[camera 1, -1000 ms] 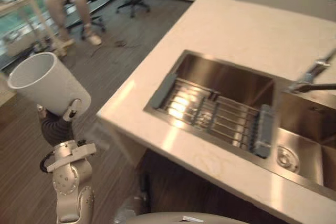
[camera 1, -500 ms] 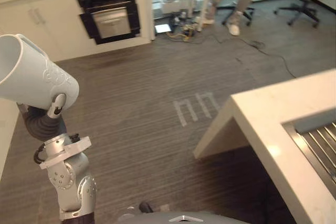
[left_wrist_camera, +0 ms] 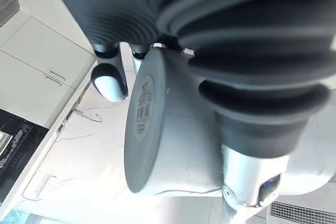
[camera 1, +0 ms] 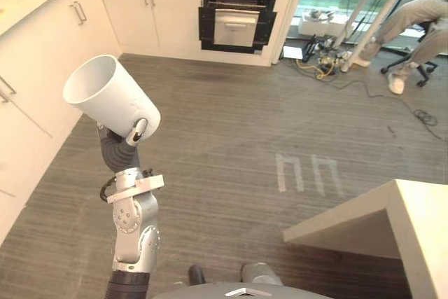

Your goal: Walk over to the sink, pick up the cup, carry it to the dishwasher, place the cup inside the dishwasher, then close the dishwasher door

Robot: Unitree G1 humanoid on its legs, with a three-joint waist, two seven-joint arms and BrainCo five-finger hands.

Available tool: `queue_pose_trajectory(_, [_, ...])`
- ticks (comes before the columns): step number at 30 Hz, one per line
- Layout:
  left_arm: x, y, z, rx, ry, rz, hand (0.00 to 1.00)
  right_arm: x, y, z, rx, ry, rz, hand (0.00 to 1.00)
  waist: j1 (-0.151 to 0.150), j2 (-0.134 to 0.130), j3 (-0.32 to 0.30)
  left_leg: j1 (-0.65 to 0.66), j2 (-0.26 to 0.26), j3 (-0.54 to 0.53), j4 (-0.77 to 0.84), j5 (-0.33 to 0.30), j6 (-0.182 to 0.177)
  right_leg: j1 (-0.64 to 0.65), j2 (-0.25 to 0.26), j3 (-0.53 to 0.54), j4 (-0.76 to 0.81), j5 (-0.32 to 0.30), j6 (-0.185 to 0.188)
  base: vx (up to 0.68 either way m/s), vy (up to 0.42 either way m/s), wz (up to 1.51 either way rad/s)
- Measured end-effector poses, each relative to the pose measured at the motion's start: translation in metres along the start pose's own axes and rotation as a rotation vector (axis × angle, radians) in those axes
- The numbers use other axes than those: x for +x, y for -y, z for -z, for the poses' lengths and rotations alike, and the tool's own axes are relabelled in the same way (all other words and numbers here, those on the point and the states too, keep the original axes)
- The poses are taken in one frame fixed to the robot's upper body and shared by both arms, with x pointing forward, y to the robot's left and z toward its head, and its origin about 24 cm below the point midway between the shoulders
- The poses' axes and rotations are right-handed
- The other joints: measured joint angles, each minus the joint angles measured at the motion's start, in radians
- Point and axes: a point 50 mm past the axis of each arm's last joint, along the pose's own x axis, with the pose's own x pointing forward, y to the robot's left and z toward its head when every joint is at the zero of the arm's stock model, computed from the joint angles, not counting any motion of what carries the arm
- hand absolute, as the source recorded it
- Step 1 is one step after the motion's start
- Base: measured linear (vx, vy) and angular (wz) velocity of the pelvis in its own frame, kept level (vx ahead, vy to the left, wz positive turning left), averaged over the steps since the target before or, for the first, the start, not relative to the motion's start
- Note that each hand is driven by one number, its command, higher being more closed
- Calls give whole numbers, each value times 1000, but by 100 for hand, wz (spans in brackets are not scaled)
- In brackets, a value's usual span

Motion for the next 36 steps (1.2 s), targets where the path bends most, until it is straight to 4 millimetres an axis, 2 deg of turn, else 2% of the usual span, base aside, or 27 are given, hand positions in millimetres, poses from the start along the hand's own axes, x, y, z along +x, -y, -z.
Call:
queue_pose_trajectory(1, [1, -2, 0, 10, -1, -5, 100, 1, -5, 2, -37, -10, -14, 0, -2, -14, -9, -4, 24, 70, 49, -41, -13, 23, -11, -9, -26, 6, 42, 196, -203, 4])
queue_pose_trajectory(2, [1, 0, 1, 2, -13, -17, 100, 1, -8, 2, -97, -7, -16, 0, -1, -3, -18, -19, 71, 121, 119, -82, -37, 38, 4, -20, -26, 9, 37, 210, -176, 15])
queue_pose_trajectory(3, [1, 1, 2, 3, -16, -21, 100, 1, -11, 1, -132, -3, -22, 0, 1, 15, -22, -28, 86, 104, 150, -87, -41, 42, 16, -39, -12, 7, 34, 199, -95, 38])
queue_pose_trajectory(4, [0, 2, 3, 10, -25, -24, 100, 2, -15, -2, -172, 4, -28, 0, 0, 37, -26, -31, 88, 70, 153, -80, -30, 43, 22, -67, 9, 4, 30, 183, -33, 84])
queue_pose_trajectory(5, [-1, 3, 4, 9, -36, -22, 100, 3, -21, -2, -213, 1, -39, 0, 0, 57, -27, -24, 84, 27, 138, -75, -30, 44, 20, -103, 51, -13, 13, 171, -2, 105])
queue_pose_trajectory(6, [-4, 2, 4, 8, -43, -25, 100, 4, -26, -2, -243, -3, -53, 0, 3, 62, -28, -7, 80, 4, 123, -77, -32, 42, 14, -118, 98, -35, 8, 162, 10, 94])
queue_pose_trajectory(7, [-9, -1, 2, 6, -48, -42, 100, 5, -32, -5, -278, 5, -65, 0, 24, 68, -30, 12, 74, -20, 123, -68, -28, 29, 13, -118, 167, -58, 8, 144, -40, 85])
queue_pose_trajectory(8, [-12, -4, -1, 12, -45, -56, 100, 5, -31, -5, -331, -10, -63, 0, 22, 74, -28, 31, 69, -70, 126, -62, -24, 17, 22, -119, 228, -137, 12, 125, -83, 77])
queue_pose_trajectory(9, [-13, -4, -3, 11, -42, -58, 100, 6, -32, -5, -349, -19, -63, 0, 22, 67, -32, 30, 68, -90, 137, -63, -25, 20, 23, -112, 218, -162, 3, 82, -103, 109])
queue_pose_trajectory(10, [-13, -3, -8, 6, -23, -50, 100, 7, -36, -8, -371, -26, -64, 0, 32, 43, -38, -15, 67, -79, 222, -80, -53, 24, 18, -114, 153, -164, -4, -18, -98, 119])
queue_pose_trajectory(11, [-13, -1, -9, -3, -22, -32, 100, 10, -41, -16, -387, -21, -74, 0, 35, 32, -30, -77, 100, -21, 351, -112, -79, 60, 21, -159, 107, -134, -14, -48, -54, 119])
queue_pose_trajectory(12, [-14, 1, -8, -14, -30, -25, 100, 11, -40, -21, -402, -16, -71, 0, 40, 43, -27, -96, 129, 29, 412, -120, -85, 84, 28, -188, 88, -126, -17, -90, -36, 111])
queue_pose_trajectory(13, [-17, 8, -7, -37, -48, 18, 100, 10, -32, -26, -421, -19, -65, 0, 60, 54, -16, -130, 188, 118, 510, -132, -89, 125, 42, -229, 49, -119, -28, -66, 10, 84])
queue_pose_trajectory(14, [-19, 12, -6, -56, -59, 59, 100, 11, -25, -35, -414, -14, -57, 0, 87, 83, -16, -137, 225, 169, 536, -142, -87, 160, 59, -256, 22, -116, -33, -70, 4, 69])
queue_pose_trajectory(15, [-21, 15, -5, -70, -67, 78, 100, 12, -21, -38, -416, -23, -49, 0, 94, 93, -21, -131, 221, 171, 518, -143, -88, 163, 63, -263, 16, -118, -35, -9, 4, 51])
queue_pose_trajectory(16, [-22, 16, -5, -69, -74, 114, 100, 15, -13, -42, -386, -61, -35, 0, 101, 101, -31, -109, 188, 146, 422, -138, -87, 154, 64, -267, 8, -119, -37, 38, -5, 33])
queue_pose_trajectory(17, [-24, 17, -4, -63, -90, 150, 100, 18, -6, -46, -325, -85, -7, 0, 104, 103, -32, -75, 147, 115, 285, -112, -63, 131, 62, -270, 3, -113, -40, 67, -20, 27])
queue_pose_trajectory(18, [-25, 17, -3, -58, -97, 165, 100, 19, -2, -52, -304, -86, 9, 0, 105, 104, -36, -61, 125, 109, 223, -73, -56, 122, 58, -268, 3, -105, -41, 42, -46, 27])
queue_pose_trajectory(19, [-27, 18, 1, -49, -122, 203, 100, 21, 0, -56, -283, -109, 24, 0, 93, 96, -33, -32, 96, 94, 108, 6, -53, 114, 56, -262, -11, -81, -45, 29, -51, 34])
queue_pose_trajectory(21, [-31, 23, 6, -54, -161, 269, 100, 21, 3, -59, -237, -129, 44, 0, 84, 91, -30, 8, 85, 69, -20, 85, -54, 113, 71, -244, -23, -63, -52, -7, -66, 38])
queue_pose_trajectory(23, [-36, 27, 11, -48, -200, 331, 100, 21, 5, -58, -187, -163, 57, 0, 80, 83, -29, 38, 93, 47, -68, 119, -63, 131, 91, -239, -41, -43, -58, -62, -81, 21])
queue_pose_trajectory(29, [-34, 32, 13, -39, -210, 410, 100, 19, 14, -66, -159, -192, 86, 0, 69, 92, -34, 37, 89, 43, -99, 163, -56, 133, 100, -206, -80, -22, -65, -153, -13, -5])
queue_pose_trajectory(34, [-34, 29, 16, -38, -256, 457, 100, 17, 21, -69, -137, -196, 106, 0, 64, 110, -38, 34, 87, 43, -100, 174, -68, 131, 98, -193, -100, -2, -54, -161, 47, -4])
queue_pose_trajectory(35, [-38, 23, 24, -36, -334, 480, 100, 24, 19, -97, -105, -126, 146, 0, 65, 58, -36, 35, 45, 22, -100, 156, -40, 163, 86, -124, -188, 49, -35, -61, 15, -3])
queue_pose_trajectory(36, [-38, 23, 24, -36, -334, 480, 100, 24, 19, -97, -105, -126, 146, 0, 65, 57, -36, 36, 47, 22, -100, 156, -40, 165, 88, -124, -189, 49, -36, 0, 0, 0])
